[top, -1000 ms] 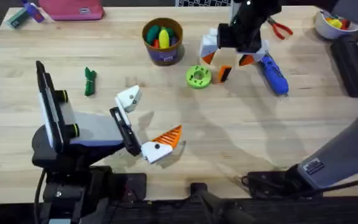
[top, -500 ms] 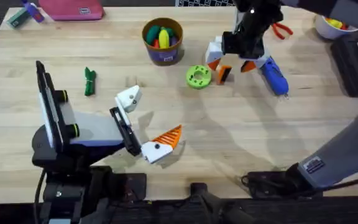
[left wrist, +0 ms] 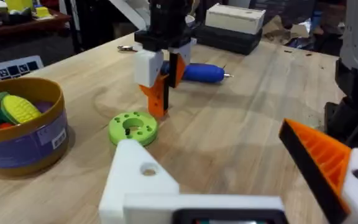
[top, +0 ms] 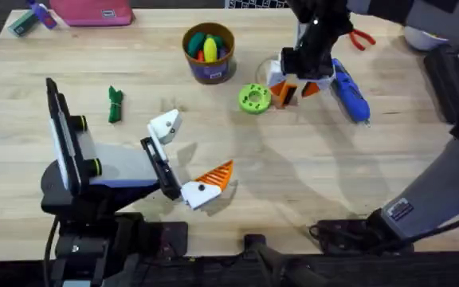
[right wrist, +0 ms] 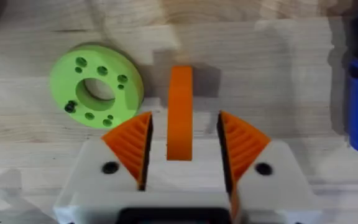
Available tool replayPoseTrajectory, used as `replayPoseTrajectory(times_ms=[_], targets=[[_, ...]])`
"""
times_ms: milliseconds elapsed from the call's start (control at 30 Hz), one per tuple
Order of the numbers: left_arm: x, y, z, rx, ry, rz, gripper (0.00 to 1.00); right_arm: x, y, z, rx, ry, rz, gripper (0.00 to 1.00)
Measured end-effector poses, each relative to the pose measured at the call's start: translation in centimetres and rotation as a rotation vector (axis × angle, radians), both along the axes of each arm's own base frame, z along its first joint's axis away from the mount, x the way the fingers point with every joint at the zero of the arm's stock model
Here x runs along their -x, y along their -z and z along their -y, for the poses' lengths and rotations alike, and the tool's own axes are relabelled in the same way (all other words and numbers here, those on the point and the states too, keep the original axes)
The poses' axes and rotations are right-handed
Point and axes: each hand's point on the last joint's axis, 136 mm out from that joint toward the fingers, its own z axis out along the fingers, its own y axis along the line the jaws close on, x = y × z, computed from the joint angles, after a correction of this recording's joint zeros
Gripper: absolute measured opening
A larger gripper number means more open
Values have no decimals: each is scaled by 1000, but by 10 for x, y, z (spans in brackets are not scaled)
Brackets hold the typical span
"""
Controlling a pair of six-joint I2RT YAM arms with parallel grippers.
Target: Pick up the gripper from the table and insert it into the empty holder that is missing its gripper. Then pick up a screw, insert it into the mounting hole, and use the screwdriver to tighten it. Finally, clean up the table by picking up the vegetable and placing it into the bucket.
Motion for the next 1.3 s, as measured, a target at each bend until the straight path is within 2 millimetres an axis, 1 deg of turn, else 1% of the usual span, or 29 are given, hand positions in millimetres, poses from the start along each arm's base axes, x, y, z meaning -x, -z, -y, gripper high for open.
replayPoseTrajectory(times_ms=[100, 200, 267, 300, 600, 700, 800, 867, 967, 1067, 1167, 1300], targets=[[0, 0, 0, 0, -1, 0, 986, 0, 0, -1, -1, -3, 2, 445], [0, 0, 0, 0, 0, 0, 986, -2, 0, -3, -4, -8, 10, 221], [0, 0, 0, 0, 0, 0, 986, -3, 0, -4, -5, -12, 15, 50], [0, 0, 0, 0, -1, 0, 986, -3, 0, -5, -5, -12, 16, 19], [0, 0, 0, 0, 0, 0, 985, -2, -1, -8, -6, -20, 18, 11], [0, 0, 0, 0, 0, 0, 987, -2, -8, -10, -15, -25, 40, 11], [0, 0, 0, 0, 0, 0, 985, -5, -31, -12, -42, -25, 111, 9], [0, 0, 0, 0, 0, 0, 986, -7, -55, -12, -68, -25, 183, 9], [0, 0, 0, 0, 0, 0, 985, -4, -94, -12, -112, -26, 287, 9], [0, 0, 0, 0, 0, 0, 985, 1, -124, -17, -184, -54, 382, 9], [0, 0, 0, 0, 0, 0, 986, 11, -141, -29, -291, -113, 462, 9], [0, 0, 0, 0, 0, 0, 985, 32, -146, -43, -442, -181, 519, 9]])
